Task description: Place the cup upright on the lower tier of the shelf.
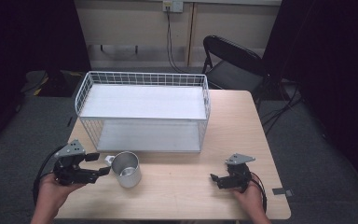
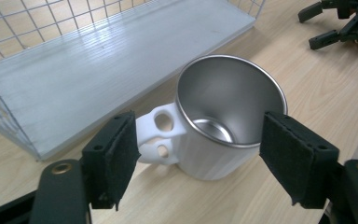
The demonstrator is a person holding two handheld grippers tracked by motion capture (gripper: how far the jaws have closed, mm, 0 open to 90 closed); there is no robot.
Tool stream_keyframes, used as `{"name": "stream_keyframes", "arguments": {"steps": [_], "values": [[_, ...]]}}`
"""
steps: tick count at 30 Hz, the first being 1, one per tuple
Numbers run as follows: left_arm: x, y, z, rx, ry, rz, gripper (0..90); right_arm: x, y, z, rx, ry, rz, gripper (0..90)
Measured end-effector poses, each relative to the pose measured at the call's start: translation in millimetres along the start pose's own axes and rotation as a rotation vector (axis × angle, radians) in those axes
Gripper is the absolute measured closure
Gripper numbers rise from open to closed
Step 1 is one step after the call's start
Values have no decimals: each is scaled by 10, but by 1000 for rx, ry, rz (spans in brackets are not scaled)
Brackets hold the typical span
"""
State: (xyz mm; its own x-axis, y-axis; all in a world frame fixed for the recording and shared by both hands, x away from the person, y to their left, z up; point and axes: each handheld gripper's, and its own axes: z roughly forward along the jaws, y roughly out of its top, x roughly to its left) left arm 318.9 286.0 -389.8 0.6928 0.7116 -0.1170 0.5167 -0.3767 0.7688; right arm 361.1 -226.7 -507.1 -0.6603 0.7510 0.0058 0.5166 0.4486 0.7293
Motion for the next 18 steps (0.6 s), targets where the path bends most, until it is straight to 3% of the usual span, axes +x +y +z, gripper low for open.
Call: {"name": "stream_keyframes", "arguments": {"steps": [8,18], "values": [[-21,53,110,5,40,-1,415,0,0,0,0,0,0,105],[-34,79,196,32,47,-13,516,0,0,0,0,0,0,104]]}}
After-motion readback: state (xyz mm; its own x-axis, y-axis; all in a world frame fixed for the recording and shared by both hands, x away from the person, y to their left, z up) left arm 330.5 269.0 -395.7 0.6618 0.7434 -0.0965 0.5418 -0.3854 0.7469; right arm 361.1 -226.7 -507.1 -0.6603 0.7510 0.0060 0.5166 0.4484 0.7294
